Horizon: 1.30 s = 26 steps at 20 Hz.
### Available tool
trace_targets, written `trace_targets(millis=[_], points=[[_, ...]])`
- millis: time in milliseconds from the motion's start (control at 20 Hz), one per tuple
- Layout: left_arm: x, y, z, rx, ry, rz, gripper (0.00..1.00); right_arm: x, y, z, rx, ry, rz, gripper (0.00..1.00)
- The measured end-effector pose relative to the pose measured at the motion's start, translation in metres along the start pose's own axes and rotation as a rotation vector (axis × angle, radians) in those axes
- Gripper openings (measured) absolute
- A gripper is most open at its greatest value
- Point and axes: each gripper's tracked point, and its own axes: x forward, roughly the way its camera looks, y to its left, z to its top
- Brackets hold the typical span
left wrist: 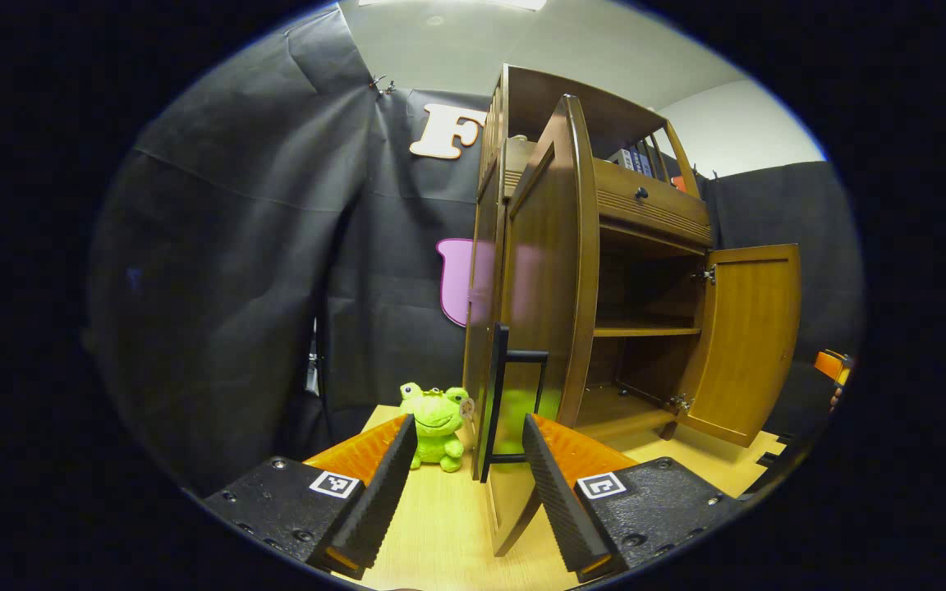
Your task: Open the right door of the double-door shoe cabinet with the right hand, and open the left door with the left hand.
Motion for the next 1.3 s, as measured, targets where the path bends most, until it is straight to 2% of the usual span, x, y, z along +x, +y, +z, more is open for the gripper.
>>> trace_targets(millis=[100,150,250,300,350,400,500,550,600,700,850,900,1050,1200,1300], points=[[-0.004,0.001,0.007,0.002,-0.009,0.039,0.81,-0.001,-0.003,0.001,0.000,-0.002,-0.005,0.99],[-0.007,0.003,0.009,-0.003,-0.006,0.064,0.83,-0.002,-0.006,0.003,0.002,-0.006,-0.006,0.95],[-0.011,0.004,0.015,-0.004,0.006,0.117,0.87,-0.002,-0.011,0.005,0.015,-0.013,-0.012,0.99],[-0.015,0.001,0.022,0.001,0.002,0.133,0.95,-0.003,-0.015,0.005,0.022,-0.013,-0.020,0.99],[-0.018,-0.002,0.028,0.006,-0.006,0.149,0.90,-0.003,-0.019,0.006,0.026,-0.013,-0.030,0.95],[-0.020,-0.003,0.034,0.014,-0.014,0.167,0.90,-0.002,-0.025,0.005,0.030,-0.013,-0.042,0.99],[-0.024,-0.008,0.045,0.020,-0.031,0.203,0.90,-0.002,-0.032,0.005,0.037,-0.012,-0.054,0.99],[-0.026,-0.018,0.051,0.018,-0.042,0.196,0.95,-0.002,-0.031,0.007,0.040,-0.014,-0.045,0.99],[-0.026,-0.034,0.059,0.007,-0.062,0.159,0.92,-0.001,-0.026,0.008,0.047,-0.017,-0.019,1.00],[-0.029,-0.067,0.063,0.002,-0.070,0.091,0.92,-0.001,-0.018,0.006,0.056,-0.007,0.024,0.98],[-0.033,-0.112,0.082,0.017,-0.118,0.025,0.92,-0.001,-0.017,0.009,0.042,-0.020,0.035,0.98],[-0.031,-0.127,0.085,0.027,-0.135,0.010,0.96,0.000,-0.016,0.011,0.038,-0.024,0.036,0.98],[-0.027,-0.176,0.088,0.052,-0.168,-0.050,0.92,0.002,-0.015,0.014,0.038,-0.024,0.030,0.98],[-0.016,-0.222,0.084,0.027,-0.172,-0.110,0.93,0.006,-0.012,0.013,0.030,-0.017,0.032,0.98],[-0.007,-0.239,0.085,0.002,-0.193,-0.113,0.93,0.010,-0.005,0.013,0.026,-0.020,0.048,0.98]])
